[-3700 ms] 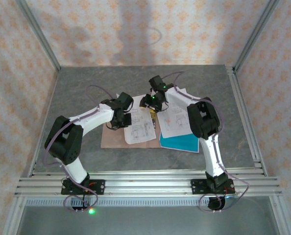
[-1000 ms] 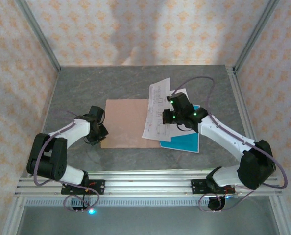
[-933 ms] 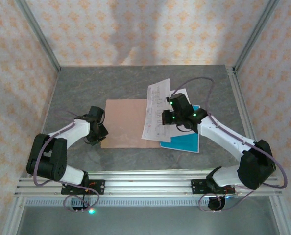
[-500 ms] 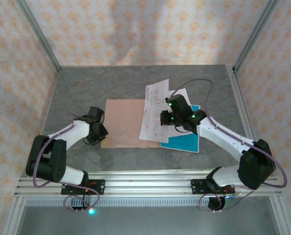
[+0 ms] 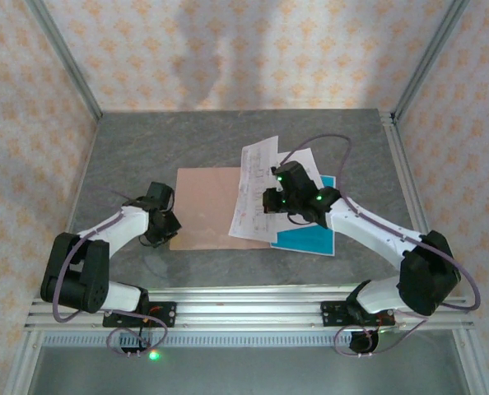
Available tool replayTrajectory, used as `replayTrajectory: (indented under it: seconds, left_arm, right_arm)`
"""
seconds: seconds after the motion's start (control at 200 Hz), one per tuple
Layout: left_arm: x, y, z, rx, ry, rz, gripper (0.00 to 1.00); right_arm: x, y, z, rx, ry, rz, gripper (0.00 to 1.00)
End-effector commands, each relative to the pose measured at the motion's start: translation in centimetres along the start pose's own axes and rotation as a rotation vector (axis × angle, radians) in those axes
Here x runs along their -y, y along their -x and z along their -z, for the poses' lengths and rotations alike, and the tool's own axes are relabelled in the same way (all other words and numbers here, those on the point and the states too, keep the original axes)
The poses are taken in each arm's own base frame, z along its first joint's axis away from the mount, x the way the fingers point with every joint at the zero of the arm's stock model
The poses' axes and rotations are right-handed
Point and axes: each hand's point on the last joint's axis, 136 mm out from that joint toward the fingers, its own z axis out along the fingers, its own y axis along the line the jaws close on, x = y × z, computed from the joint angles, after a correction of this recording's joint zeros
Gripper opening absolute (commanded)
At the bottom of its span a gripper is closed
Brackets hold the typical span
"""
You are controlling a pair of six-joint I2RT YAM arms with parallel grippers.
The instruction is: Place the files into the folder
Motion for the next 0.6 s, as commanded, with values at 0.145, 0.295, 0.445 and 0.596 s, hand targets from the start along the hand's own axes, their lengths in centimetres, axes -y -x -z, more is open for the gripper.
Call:
replayTrajectory:
  seconds: [0.145,0.295,0.445,0.596]
  left_arm:
    - [-0.7,-0.4,0.0,-0.007,0.011,0.014,0.0]
    - [-0.7,-0.4,0.0,-0.009,0.013,0.012,0.0]
    - [-0.8,-0.4,-0.1,-0.008,0.016,0.01,0.0]
    - [-0.8,-0.4,-0.2,-0.012,0.019,0.009,0.0]
  right_arm:
    - [-1.5,-0.3,-1.1,-0.016,0.084,-0.017,0.0]
    - [-2.2,-1.0,-2.2,-0.051,0.135,-0.021,0.0]
    - [-2.9,-1.6,-3.6,-0.103,0.196,-0.013,0.0]
    - [-3.1,-2.0,-4.9,-0.154,0.263,-0.014,0.0]
